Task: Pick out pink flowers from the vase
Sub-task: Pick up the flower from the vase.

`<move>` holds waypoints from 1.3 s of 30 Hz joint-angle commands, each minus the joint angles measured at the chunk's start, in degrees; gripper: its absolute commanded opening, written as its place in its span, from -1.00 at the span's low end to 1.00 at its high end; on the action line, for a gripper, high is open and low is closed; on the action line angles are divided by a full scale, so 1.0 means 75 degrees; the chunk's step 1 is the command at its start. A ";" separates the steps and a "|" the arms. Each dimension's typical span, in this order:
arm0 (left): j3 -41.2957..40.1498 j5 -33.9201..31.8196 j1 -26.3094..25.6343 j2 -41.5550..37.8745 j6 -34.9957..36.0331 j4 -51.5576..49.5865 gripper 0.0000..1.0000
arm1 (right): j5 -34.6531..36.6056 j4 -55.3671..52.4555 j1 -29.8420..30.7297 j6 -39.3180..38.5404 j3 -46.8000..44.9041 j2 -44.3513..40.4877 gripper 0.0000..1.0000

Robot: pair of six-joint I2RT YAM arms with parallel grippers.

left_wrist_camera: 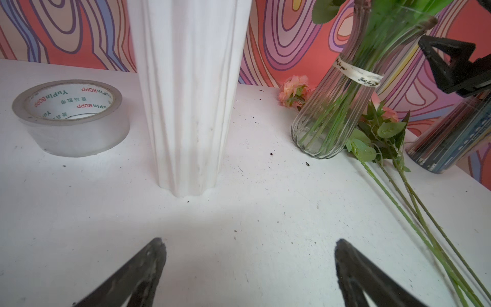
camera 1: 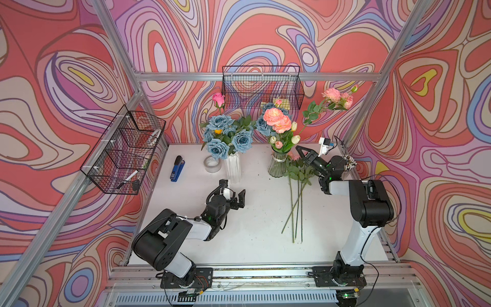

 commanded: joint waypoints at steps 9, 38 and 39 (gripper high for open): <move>0.0034 0.1043 0.0081 0.0679 -0.0705 0.1924 0.99 | -0.0556 0.1882 -0.0188 0.0890 0.0915 0.1036 -0.11; 0.0330 0.1051 0.0129 0.0855 -0.0648 0.1682 0.99 | -0.0618 0.1882 0.0258 0.1997 0.3397 0.2413 -0.55; 0.0340 0.1058 0.0129 0.0830 -0.0634 0.1667 0.99 | -0.0615 0.1871 0.0269 0.2020 0.3419 0.2439 -0.68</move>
